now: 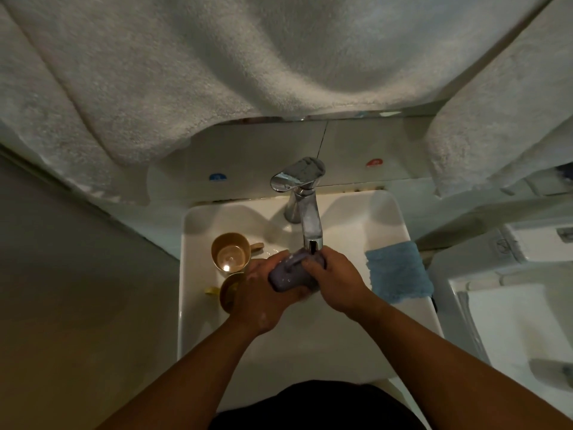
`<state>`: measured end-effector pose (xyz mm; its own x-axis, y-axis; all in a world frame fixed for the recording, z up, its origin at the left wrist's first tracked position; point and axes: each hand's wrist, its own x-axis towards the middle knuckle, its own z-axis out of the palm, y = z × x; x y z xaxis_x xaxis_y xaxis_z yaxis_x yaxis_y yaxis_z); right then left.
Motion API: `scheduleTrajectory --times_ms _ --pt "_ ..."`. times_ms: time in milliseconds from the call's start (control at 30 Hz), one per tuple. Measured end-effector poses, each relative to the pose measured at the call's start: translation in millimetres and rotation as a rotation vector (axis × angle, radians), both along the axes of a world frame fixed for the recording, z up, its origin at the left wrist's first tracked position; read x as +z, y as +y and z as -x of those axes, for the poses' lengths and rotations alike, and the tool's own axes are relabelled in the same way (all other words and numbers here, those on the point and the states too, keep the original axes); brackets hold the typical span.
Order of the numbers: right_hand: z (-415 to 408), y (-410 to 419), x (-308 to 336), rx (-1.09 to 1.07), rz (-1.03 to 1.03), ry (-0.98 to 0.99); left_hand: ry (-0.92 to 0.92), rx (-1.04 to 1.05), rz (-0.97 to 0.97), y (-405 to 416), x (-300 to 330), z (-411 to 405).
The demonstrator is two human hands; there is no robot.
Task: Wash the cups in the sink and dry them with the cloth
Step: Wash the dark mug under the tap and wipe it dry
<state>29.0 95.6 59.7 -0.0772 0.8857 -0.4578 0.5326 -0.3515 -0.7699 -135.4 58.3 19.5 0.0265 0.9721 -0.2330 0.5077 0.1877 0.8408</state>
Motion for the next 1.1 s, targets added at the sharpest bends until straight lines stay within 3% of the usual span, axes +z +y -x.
scheduleTrajectory --times_ms 133,267,300,433,533,633,733,933,1100 --pt "8.9 0.4 -6.0 -0.062 -0.120 -0.212 -0.003 -0.028 0.020 -2.3 1.2 -5.6" --pt "-2.6 -0.2 -0.1 0.004 0.025 0.067 -0.004 -0.021 0.041 0.3 -3.8 3.0" --pt "-4.7 0.0 0.5 0.013 0.012 0.059 -0.015 -0.044 0.056 0.6 -3.5 1.9" --pt "-6.0 2.1 -9.8 -0.050 -0.107 -0.180 -0.034 -0.069 0.077 3.0 4.2 -14.2" --pt "-18.1 0.9 -15.1 -0.224 -0.050 -0.030 -0.100 -0.043 0.189 11.5 5.8 -19.1" --pt "-29.8 -5.4 -15.4 -0.334 -0.047 0.124 -0.483 0.095 0.462 22.7 16.9 -24.5" --pt "-32.9 -11.4 -16.8 -0.328 -0.083 0.173 -0.616 0.129 0.609 30.1 22.3 -31.9" --pt "-43.4 -17.0 -14.9 -0.156 -0.159 0.246 -0.679 0.085 0.547 34.0 8.4 -25.6" --pt "-50.5 -10.5 -11.2 -0.031 -0.062 0.383 -0.682 0.116 0.500 31.8 4.1 -14.0"
